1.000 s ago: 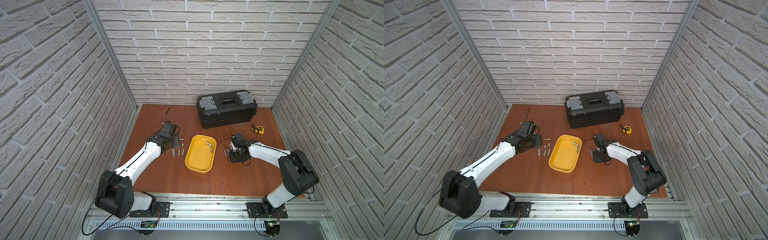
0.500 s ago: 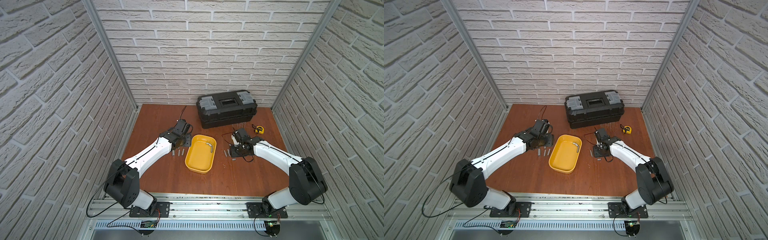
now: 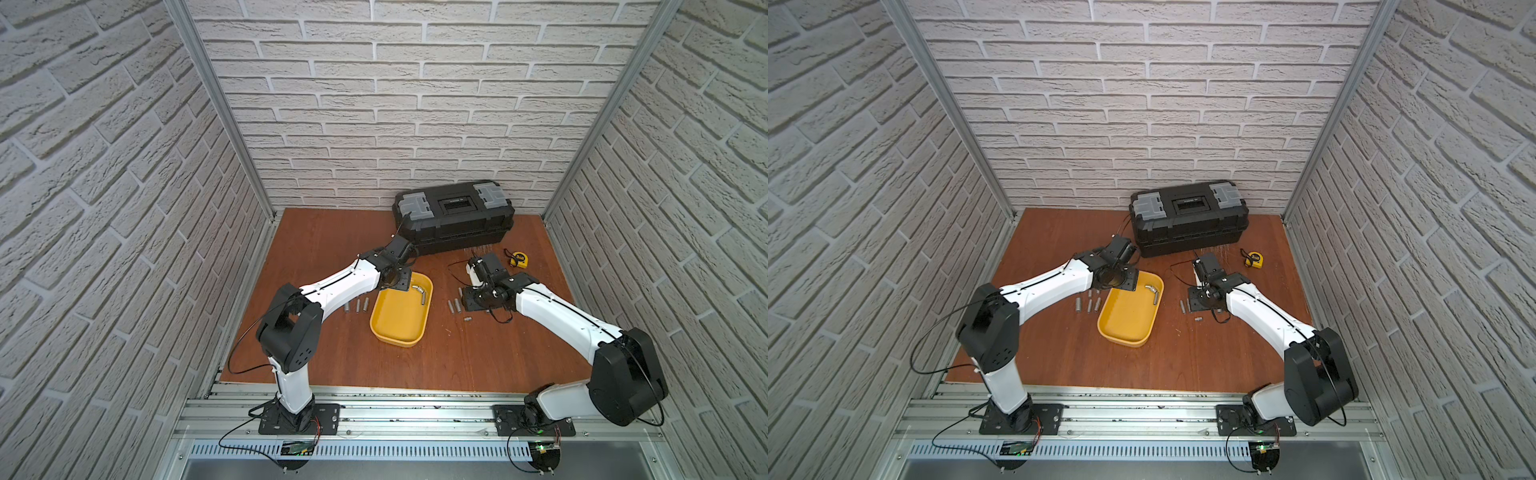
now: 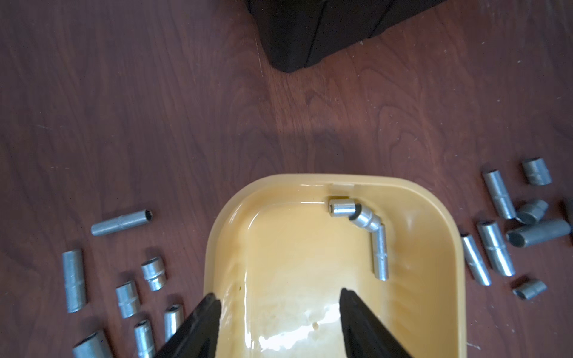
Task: Take out the socket from the storage box
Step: Place the socket head at the center of the board, then pick up the socket head from the storage box.
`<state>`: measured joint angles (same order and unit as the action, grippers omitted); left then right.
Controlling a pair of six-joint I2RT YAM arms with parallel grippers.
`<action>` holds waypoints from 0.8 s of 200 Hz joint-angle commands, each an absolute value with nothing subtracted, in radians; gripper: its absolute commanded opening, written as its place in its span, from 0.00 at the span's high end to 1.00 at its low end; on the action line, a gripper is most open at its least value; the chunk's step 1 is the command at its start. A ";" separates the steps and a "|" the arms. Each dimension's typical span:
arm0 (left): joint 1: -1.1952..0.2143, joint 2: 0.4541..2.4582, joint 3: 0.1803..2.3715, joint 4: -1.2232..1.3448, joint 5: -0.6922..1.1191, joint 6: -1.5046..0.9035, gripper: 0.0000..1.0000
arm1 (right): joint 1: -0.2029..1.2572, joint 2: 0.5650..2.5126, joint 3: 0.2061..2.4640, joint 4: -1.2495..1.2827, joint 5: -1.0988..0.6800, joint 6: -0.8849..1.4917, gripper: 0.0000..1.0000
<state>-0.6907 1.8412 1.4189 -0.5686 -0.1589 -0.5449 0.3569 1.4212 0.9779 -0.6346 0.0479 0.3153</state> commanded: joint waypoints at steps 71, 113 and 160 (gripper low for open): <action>-0.703 2.036 1.562 -0.556 -0.082 -0.580 0.35 | 0.333 1.411 0.954 -0.626 0.037 0.298 0.50; -0.704 2.082 1.592 -0.549 -0.069 -0.575 0.35 | 0.330 1.415 0.942 -0.617 0.028 0.301 0.50; -0.705 2.125 1.630 -0.551 -0.051 -0.566 0.35 | 0.328 1.417 0.932 -0.612 0.023 0.302 0.50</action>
<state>-0.6971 2.0991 1.5963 -0.5610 -0.0658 -0.5724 0.3355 1.4216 0.9512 -0.6319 0.0288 0.3035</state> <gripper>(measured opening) 0.648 0.501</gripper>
